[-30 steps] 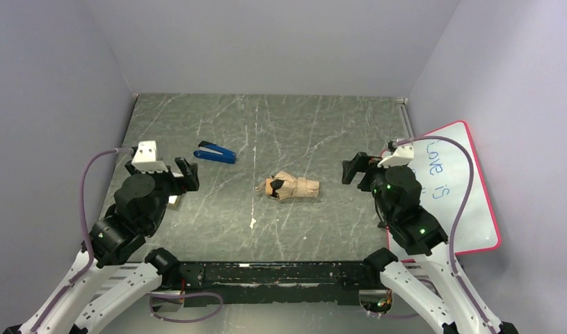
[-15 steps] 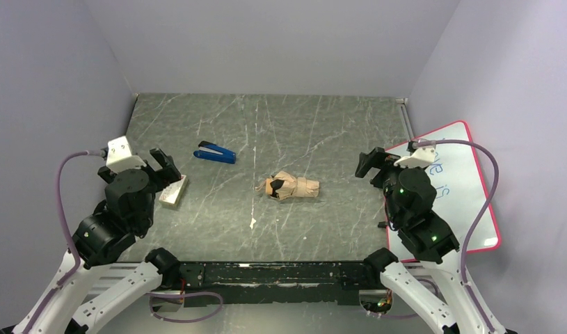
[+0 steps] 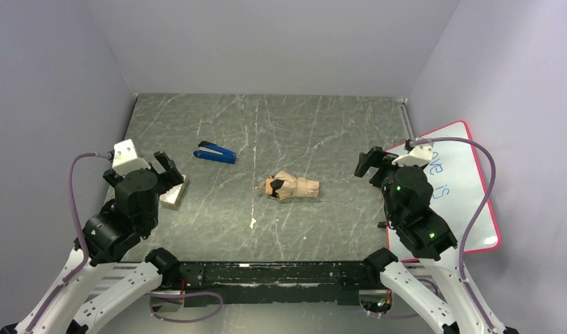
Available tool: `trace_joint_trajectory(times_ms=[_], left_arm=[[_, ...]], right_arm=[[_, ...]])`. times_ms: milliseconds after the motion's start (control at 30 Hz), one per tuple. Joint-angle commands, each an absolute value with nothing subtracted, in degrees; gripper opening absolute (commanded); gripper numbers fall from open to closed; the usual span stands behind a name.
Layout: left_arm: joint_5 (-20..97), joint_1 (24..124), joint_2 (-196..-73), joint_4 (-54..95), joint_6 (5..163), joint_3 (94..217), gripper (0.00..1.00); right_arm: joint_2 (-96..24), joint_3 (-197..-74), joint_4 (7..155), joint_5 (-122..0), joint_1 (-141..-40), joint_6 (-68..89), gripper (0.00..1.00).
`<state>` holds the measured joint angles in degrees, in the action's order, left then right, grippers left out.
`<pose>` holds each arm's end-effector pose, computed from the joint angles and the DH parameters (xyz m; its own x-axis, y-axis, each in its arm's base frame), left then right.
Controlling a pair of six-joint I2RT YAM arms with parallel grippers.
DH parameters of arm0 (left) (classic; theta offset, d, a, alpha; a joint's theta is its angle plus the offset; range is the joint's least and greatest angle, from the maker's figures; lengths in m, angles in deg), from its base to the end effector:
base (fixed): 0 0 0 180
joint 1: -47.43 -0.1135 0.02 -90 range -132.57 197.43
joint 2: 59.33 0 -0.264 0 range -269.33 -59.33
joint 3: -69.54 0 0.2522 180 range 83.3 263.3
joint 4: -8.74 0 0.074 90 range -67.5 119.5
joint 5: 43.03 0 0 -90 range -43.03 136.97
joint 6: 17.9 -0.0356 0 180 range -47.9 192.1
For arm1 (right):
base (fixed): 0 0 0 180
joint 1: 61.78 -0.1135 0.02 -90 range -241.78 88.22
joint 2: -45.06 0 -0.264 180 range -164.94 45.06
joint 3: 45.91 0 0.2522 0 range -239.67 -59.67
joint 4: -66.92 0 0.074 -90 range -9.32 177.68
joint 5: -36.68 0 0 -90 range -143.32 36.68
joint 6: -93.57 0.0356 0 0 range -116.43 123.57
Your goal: Put away the umbrella
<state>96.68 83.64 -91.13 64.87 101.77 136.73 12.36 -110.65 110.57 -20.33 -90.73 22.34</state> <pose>0.0902 -0.0324 0.3643 -0.1525 -0.2851 -0.9463 -0.3096 0.9231 -0.2282 0.1086 0.0379 0.3690 -0.1472 0.2270 -0.9627 0.1141 0.9707 0.2114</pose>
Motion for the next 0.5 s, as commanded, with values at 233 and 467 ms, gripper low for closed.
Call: trace_joint_trajectory(times_ms=[233, 467], left_arm=[[98.7, 83.4, -91.2, 66.1, 103.3, 135.9, 0.97], [99.3, 83.5, -90.6, 66.6, 104.3, 135.0, 0.97]], right_arm=[[13.1, -109.1, 107.0, -19.8, -90.7, 20.9, 1.0], [12.9, -109.0, 106.4, -19.0, -90.7, 20.0, 1.0]])
